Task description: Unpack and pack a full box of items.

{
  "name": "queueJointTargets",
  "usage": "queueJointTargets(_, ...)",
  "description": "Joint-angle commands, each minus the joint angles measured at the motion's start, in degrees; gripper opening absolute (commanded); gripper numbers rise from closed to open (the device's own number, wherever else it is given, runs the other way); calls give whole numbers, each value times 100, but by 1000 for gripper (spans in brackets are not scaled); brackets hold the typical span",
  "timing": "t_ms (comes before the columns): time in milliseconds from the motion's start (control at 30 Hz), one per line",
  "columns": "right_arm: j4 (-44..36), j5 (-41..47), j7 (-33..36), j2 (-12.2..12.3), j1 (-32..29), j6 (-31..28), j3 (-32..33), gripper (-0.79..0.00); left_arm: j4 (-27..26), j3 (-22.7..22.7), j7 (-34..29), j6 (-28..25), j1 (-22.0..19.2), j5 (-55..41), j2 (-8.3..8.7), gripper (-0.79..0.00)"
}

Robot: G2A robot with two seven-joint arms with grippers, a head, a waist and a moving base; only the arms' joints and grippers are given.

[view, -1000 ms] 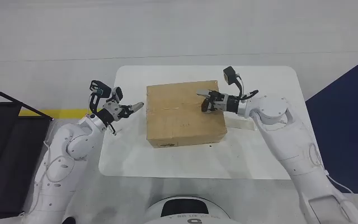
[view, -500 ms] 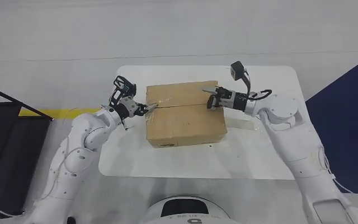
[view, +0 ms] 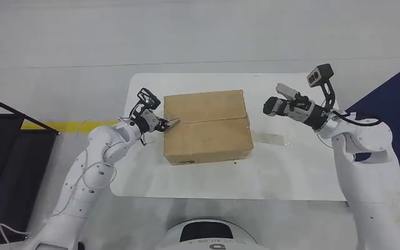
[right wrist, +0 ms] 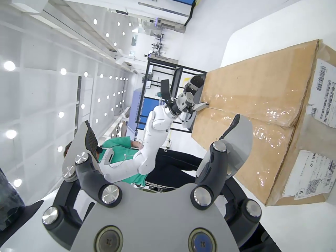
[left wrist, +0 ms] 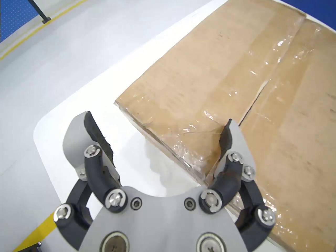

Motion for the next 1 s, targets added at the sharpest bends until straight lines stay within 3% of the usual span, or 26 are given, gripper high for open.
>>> queueJointTargets(0, 2, -6, 4, -1, 6, 4, -6, 0, 16, 10, 63, 27, 21, 9, -3, 0)
queueJointTargets(333, 35, -142, -125, 3, 2, -16, 30, 0, 20, 11, 78, 36, 27, 10, -4, 0)
queueJointTargets(500, -183, -2282, -1880, 12, -482, -284, 39, 0, 20, 11, 78, 36, 27, 10, -4, 0)
queueJointTargets(633, -190, -2836, -2680, -10, -836, -615, 104, 0, 20, 11, 78, 36, 27, 10, -4, 0)
queueJointTargets(967, -190, -2836, -2680, -10, -836, -615, 104, 0, 20, 11, 78, 36, 27, 10, -4, 0)
